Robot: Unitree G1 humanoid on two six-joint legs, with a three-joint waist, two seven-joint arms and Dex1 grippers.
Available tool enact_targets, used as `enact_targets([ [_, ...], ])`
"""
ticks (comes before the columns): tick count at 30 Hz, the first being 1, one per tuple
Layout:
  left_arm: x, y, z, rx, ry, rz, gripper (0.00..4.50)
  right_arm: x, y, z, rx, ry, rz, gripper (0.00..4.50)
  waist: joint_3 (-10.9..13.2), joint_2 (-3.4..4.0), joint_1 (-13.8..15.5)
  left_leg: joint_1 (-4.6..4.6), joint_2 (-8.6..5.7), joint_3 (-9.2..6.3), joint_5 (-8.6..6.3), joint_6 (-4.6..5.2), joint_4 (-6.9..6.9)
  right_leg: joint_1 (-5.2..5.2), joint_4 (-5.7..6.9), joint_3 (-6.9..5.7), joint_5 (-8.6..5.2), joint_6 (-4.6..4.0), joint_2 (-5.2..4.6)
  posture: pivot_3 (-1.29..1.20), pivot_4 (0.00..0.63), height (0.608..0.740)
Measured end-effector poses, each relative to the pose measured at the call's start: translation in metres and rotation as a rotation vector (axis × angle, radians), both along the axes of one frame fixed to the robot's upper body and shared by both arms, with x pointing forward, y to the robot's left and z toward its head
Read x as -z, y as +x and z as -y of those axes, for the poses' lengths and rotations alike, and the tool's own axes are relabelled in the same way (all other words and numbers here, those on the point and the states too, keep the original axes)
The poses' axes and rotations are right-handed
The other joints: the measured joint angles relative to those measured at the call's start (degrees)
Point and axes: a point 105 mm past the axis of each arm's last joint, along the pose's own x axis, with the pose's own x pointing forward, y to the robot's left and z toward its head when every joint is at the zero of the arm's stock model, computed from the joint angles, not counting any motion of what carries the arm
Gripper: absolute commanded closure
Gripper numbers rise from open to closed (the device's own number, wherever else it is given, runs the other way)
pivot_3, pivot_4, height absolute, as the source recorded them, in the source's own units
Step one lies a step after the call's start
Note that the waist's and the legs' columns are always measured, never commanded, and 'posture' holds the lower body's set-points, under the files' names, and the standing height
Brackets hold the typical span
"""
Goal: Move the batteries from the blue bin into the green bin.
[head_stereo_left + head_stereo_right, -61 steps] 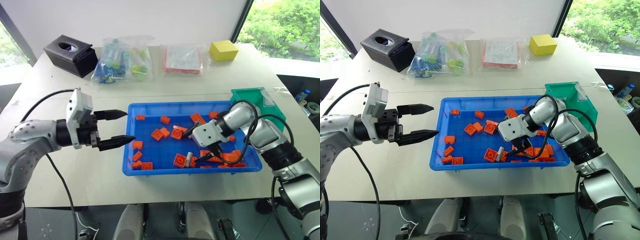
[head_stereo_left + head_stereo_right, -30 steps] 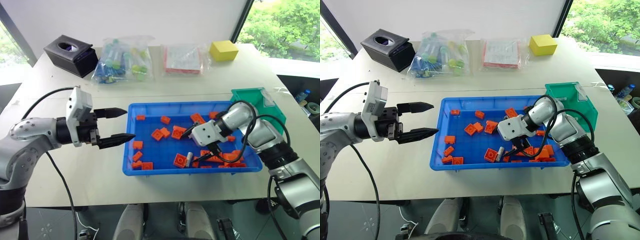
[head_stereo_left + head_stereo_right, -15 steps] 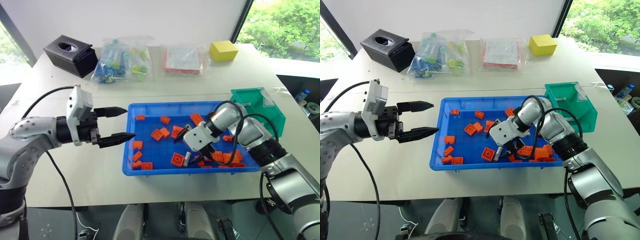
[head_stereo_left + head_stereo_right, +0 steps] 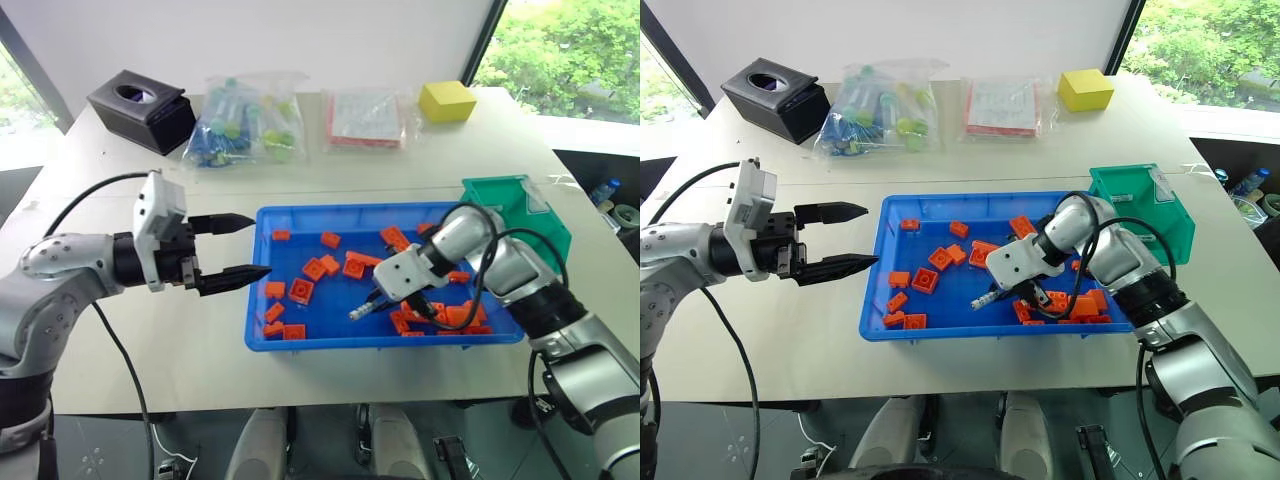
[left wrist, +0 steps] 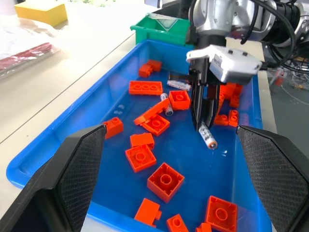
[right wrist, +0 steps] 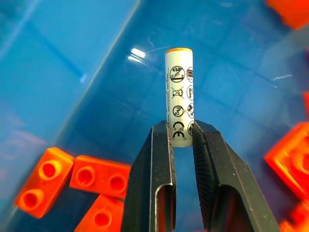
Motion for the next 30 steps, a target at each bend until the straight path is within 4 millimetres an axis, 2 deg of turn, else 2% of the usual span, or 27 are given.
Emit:
enact_targets([
  [3, 0.001, 0.0, 0.002, 0.007, -0.007, -0.001, 0.0, -0.026, 0.002, 0.011, 0.134, 0.102, 0.029, 4.47, 0.0, 0.0, 0.0, 0.0, 0.01, 0.0, 0.0, 0.0, 0.0, 0.01, 0.0, 0.0, 0.0, 0.0, -0.02, 0.0, 0.15, 0.692],
  [7, 0.004, 0.0, 0.006, 0.023, -0.01, -0.013, 0.0, -0.076, 0.016, 0.029, 0.427, 0.35, 0.094, 4.47, 0.0, 0.0, 0.0, 0.0, 0.03, 0.0, 0.0, 0.0, -0.01, -0.01, 0.0, 0.0, 0.0, -0.01, -0.01, 0.0, 0.15, 0.692],
  [10, 0.005, 0.0, 0.007, 0.028, -0.012, -0.02, 0.0, -0.103, 0.027, 0.062, 0.687, 0.494, 0.142, 4.47, 0.0, 0.0, 0.2, -0.01, 0.02, 0.02, -0.01, 0.0, -0.01, 0.0, -0.02, 0.0, 0.0, -0.01, -0.03, 0.0, 0.15, 0.692],
  [12, 0.006, 0.0, 0.007, 0.036, -0.013, -0.025, 0.0, -0.117, 0.033, 0.093, 0.88, 0.573, 0.198, 4.47, 0.0, 0.0, 0.3, -0.03, 0.0, 0.04, -0.01, 0.01, -0.01, 0.01, -0.03, 0.0, 0.0, -0.01, -0.06, 0.0, 0.15, 0.692],
  [15, 0.003, 0.003, 0.008, 0.049, -0.019, -0.024, 0.0, -0.12, 0.035, 0.133, 1.108, 0.622, 0.264, 4.47, 0.0, 0.0, 0.2, -0.03, -0.01, 0.05, -0.01, 0.02, -0.01, 0.0, -0.03, 0.0, -0.01, -0.02, -0.05, 0.0, 0.15, 0.692],
  [19, 0.0, 0.007, 0.012, 0.071, -0.017, -0.007, 0.0, -0.094, 0.034, 0.163, 1.291, 0.585, 0.264, 4.47, 0.0, 0.0, -0.2, -0.03, 0.0, 0.13, -0.02, 0.04, -0.02, -0.03, -0.01, 0.02, 0.0, -0.01, -0.04, 0.0, 0.15, 0.692],
  [21, -0.001, 0.008, 0.012, 0.074, -0.019, -0.007, 0.0, -0.087, 0.034, 0.17, 1.342, 0.576, 0.262, 3.42, 0.0, 0.02, -0.4, -0.02, 0.01, 0.17, -0.02, 0.05, -0.02, -0.08, 0.02, 0.07, 0.0, -0.01, -0.04, 0.0, 0.15, 0.692],
  [22, -0.001, 0.009, 0.012, 0.075, -0.02, -0.007, 0.0, -0.087, 0.034, 0.172, 1.357, 0.579, 0.267, 3.02, 0.0, 0.02, -0.4, -0.02, 0.02, 0.16, -0.02, 0.05, -0.02, -0.08, 0.03, 0.08, 0.0, -0.01, -0.02, 0.0, 0.15, 0.692],
  [27, -0.003, 0.011, 0.012, 0.08, -0.017, -0.002, 0.0, -0.088, 0.037, 0.177, 1.383, 0.586, 0.313, 0.37, 0.0, 0.02, -0.2, -0.02, 0.02, 0.16, -0.03, 0.06, -0.02, -0.06, 0.01, 0.08, 0.0, 0.0, -0.03, 0.0, 0.15, 0.692],
  [30, -0.002, 0.011, 0.013, 0.08, -0.018, -0.003, 0.0, -0.083, 0.039, 0.176, 1.379, 0.578, 0.295, 0.37, 0.0, 0.02, -0.1, -0.02, 0.02, 0.16, -0.03, 0.06, -0.02, -0.06, 0.01, 0.08, 0.0, -0.01, -0.02, 0.0, 0.15, 0.692],
])
